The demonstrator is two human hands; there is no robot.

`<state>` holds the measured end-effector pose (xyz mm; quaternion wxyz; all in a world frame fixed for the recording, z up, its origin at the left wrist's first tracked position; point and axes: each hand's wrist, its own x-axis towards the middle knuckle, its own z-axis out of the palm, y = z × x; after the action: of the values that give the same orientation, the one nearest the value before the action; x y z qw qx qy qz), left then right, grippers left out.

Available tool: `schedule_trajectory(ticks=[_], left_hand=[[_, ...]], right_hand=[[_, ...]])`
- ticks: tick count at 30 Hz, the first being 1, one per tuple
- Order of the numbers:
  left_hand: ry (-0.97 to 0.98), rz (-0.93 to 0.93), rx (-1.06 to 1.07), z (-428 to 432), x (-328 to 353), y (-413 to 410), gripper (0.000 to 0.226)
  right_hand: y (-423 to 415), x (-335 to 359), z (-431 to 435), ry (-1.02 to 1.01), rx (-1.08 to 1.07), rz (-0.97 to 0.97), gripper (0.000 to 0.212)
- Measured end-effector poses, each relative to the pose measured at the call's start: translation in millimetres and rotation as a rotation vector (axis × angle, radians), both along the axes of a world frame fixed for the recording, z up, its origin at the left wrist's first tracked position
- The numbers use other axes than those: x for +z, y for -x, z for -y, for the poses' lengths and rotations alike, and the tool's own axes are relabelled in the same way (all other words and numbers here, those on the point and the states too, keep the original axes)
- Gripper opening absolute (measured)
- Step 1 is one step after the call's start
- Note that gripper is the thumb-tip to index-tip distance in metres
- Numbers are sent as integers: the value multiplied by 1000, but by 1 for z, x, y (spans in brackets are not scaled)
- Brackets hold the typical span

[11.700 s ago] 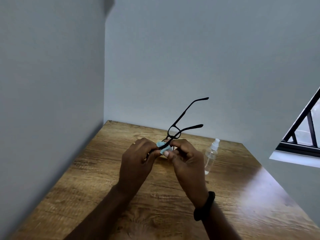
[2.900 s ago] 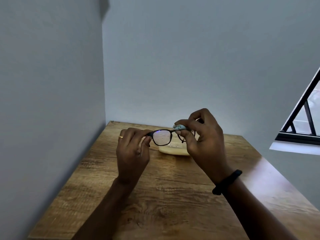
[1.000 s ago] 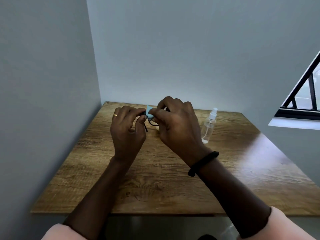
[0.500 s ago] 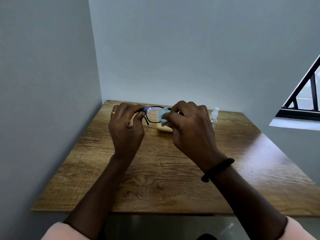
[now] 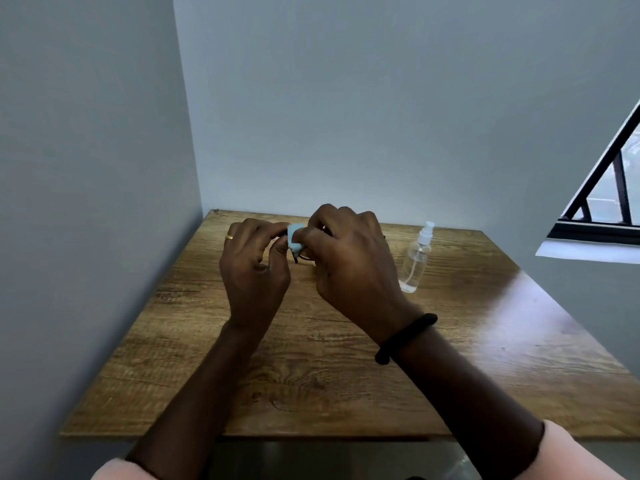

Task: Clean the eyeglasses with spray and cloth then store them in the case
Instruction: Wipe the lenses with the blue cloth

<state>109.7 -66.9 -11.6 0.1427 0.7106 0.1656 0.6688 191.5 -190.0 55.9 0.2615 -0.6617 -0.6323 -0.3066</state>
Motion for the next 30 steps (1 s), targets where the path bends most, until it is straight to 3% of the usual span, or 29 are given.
schedule_trajectory(ticks=[5,10,14,23,30], left_hand=[[52,15,11,-5,0,2,17],[58,20,11,-6,1,1,16],[32,28,-7,-2,2,1,15],[111,56,-78,-1,5,5,21],[158,90,-99,-4,4,6,21]], right_hand=[[-6,-3,18,-6,24,-40,21],[-37,-10,53,-193,-39,-186,17],[-53,-6,59,-274,-128,-187,15],[-42,-9,33,-148,-183,-95,18],[-35,-14,32,-34,-88,-56,15]])
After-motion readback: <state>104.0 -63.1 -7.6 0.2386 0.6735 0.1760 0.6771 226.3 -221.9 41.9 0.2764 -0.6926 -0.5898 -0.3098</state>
